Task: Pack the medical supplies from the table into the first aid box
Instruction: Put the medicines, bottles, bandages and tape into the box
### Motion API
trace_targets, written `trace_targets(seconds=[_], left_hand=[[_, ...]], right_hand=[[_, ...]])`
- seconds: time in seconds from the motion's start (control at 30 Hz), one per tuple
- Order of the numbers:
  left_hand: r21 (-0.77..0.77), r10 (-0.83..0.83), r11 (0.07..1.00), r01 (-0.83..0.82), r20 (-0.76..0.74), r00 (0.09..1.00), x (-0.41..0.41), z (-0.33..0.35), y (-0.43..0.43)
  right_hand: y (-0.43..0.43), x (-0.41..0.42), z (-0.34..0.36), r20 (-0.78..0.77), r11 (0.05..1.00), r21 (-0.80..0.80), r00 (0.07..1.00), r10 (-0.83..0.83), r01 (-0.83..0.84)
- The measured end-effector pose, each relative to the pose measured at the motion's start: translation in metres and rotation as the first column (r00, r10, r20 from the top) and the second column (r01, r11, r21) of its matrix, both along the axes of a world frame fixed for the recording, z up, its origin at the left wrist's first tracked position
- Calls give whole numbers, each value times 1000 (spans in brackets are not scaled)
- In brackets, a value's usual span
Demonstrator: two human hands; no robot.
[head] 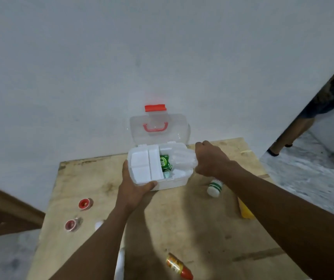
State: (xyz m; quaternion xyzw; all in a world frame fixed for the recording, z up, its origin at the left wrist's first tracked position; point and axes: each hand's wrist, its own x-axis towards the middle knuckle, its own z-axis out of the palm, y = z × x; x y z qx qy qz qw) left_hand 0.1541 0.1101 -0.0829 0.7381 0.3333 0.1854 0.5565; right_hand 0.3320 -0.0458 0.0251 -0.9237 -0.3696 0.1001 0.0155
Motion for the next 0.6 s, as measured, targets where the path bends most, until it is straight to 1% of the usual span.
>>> trace_targets(seconds=[0.1,0.17,0.27,0.43,0.6], left_hand=[[-10,4,1000,-4,-11,1000,1,3,0],[-15,0,1000,-1,-21,1000,1,6,0],[-21,18,1000,-19,-42,999,3,10,-1],[15,36,999,-35,-56,998,6,7,-2],[52,47,998,-44,-69,996,8,7,-3]], right_hand=[[18,11,-13,-44,995,-51,996,81,-83],[29,16,-19,-85,991,-56,990,114,-119],[44,21,-28,-116,984,-41,979,165,-171],[62,27,-37,-132,974,-9,966,222,-225],[74,28,-53,-225,970,62,943,244,-236]])
